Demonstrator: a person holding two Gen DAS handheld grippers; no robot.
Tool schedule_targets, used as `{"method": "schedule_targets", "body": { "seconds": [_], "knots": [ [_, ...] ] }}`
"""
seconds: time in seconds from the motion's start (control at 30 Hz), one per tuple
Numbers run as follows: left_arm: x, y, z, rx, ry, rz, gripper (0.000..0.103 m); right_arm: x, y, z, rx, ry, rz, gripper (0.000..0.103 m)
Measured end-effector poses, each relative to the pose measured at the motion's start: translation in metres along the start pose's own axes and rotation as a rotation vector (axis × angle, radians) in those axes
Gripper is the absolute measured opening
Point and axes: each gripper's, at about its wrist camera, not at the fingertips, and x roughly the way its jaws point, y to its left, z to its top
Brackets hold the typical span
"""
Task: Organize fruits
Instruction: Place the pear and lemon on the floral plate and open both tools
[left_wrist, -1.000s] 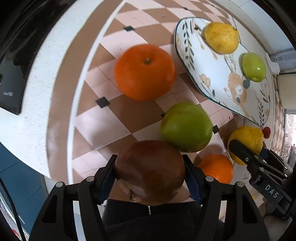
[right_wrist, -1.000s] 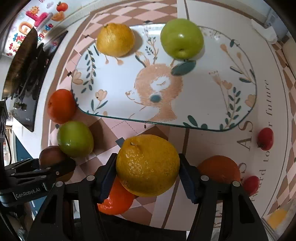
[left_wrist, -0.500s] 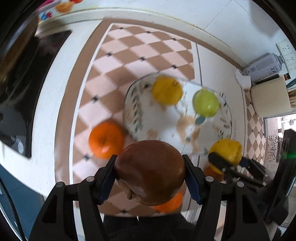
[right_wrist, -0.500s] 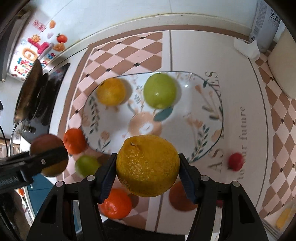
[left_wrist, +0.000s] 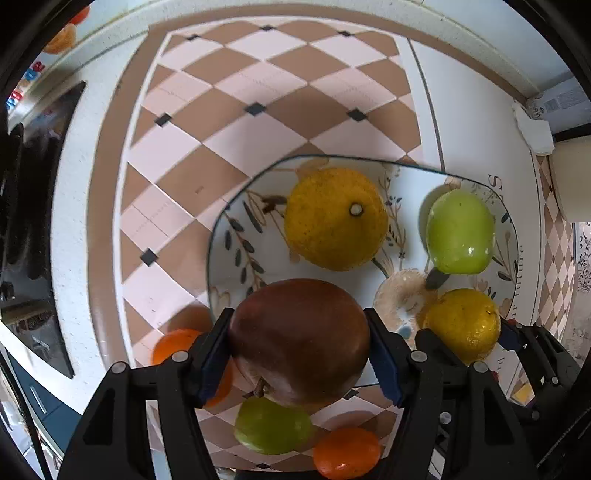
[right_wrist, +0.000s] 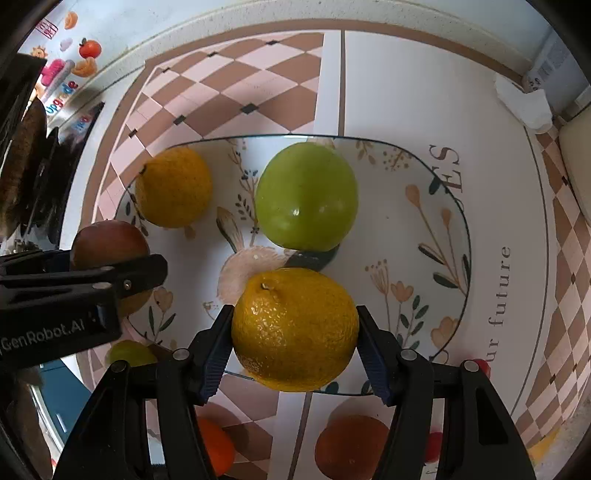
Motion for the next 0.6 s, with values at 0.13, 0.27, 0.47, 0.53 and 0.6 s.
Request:
{"method": "schedule_targets", "body": {
  "seconds": [0.13,0.27,0.47,0.53,0.6],
  "knots": [
    [0.006,0.002,0.000,-0.017,0.016,0.002,0.065,0.006,-0.002,0.004,0.003,0.024,0.008,0.066],
    [0.010,0.006,-0.003,-0.048,0.029,-0.021,0.066,0.008,-0.006,0.007,0.019,0.048,0.029,0.071],
    [0.007,0.012,-0.007,-0.041,0.013,-0.020,0.087,-0.005,-0.011,0.006,0.039,0.024,0.012,0.088],
    [0.004,0.015,-0.009,-0.046,0.005,-0.022,0.088,-0.010,-0.015,0.004,0.050,0.023,0.004,0.088],
    [-0.005,0.018,-0.008,-0.046,-0.012,-0.014,0.088,-0.017,-0.020,0.001,0.062,0.015,-0.004,0.089]
  ]
}}
